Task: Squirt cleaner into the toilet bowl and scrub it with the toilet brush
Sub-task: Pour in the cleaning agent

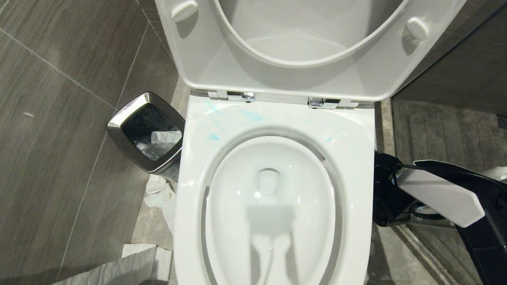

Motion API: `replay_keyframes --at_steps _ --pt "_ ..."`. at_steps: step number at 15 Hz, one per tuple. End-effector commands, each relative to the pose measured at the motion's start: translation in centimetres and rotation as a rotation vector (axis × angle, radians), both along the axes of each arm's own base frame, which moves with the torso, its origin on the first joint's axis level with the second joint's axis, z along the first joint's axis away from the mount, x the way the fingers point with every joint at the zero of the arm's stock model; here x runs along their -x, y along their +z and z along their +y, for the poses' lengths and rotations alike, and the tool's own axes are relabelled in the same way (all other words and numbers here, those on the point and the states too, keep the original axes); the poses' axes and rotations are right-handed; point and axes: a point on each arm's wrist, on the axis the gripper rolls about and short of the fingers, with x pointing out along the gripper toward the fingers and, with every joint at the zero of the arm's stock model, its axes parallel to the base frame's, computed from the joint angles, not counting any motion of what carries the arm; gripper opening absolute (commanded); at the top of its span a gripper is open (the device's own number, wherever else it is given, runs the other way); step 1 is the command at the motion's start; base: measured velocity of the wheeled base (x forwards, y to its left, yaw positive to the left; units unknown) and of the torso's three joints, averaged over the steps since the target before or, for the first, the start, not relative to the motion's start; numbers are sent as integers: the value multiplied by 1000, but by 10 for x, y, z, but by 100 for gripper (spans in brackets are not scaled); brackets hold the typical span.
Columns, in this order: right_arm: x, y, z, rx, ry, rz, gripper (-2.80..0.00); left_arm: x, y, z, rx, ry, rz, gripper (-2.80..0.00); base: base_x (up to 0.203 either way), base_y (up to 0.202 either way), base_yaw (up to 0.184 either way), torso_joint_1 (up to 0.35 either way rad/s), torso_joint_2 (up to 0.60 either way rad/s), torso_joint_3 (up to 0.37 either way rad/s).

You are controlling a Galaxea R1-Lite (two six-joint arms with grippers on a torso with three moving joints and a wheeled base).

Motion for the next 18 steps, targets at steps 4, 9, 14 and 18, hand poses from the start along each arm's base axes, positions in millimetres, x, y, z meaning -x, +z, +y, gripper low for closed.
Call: replay_keyframes --at_steps 4,9,14,18 --pt "-18 -16 2 43 -12 -46 0 0 0 0 0 0 3 -280 0 0 0 0 0 0" --pt "-39 -11 4 84 -32 -155 0 0 0 0 1 0 3 -280 0 0 0 0 0 0" --pt "-45 -16 6 104 -40 -180 0 0 0 0 0 0 3 -280 0 0 0 0 0 0" --pt "-53 -15 6 116 -51 -231 0 0 0 0 0 0 3 -280 0 0 0 0 0 0"
